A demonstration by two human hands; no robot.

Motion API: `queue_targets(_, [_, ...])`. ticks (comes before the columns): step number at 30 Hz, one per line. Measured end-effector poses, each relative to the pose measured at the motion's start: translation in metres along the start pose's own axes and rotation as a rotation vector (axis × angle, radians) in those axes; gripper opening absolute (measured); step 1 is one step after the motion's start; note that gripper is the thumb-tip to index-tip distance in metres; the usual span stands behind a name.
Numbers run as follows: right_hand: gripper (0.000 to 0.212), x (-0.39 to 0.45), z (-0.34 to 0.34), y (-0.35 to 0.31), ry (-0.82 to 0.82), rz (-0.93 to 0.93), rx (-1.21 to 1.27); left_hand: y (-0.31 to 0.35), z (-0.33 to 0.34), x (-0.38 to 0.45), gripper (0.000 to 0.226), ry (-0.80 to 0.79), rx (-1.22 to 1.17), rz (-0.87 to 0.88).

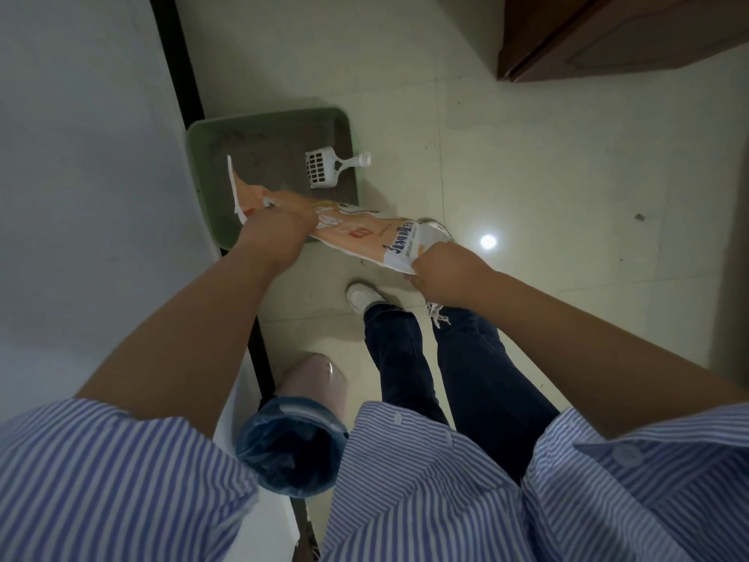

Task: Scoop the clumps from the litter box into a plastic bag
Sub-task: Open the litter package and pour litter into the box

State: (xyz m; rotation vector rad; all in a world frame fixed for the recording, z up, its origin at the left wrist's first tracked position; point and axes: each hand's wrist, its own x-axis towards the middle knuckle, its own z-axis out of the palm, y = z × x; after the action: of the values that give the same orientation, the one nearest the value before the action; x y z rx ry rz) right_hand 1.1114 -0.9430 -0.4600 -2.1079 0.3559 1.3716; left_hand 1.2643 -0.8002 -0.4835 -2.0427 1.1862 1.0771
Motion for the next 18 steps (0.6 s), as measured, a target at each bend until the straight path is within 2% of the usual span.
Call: queue_targets(18, [0.038, -0.023, 0.03, 0.055, 0.014, 0.075, -0.058, 0.055, -0.003, 0.007, 0.038, 0.02, 0.019, 0.168])
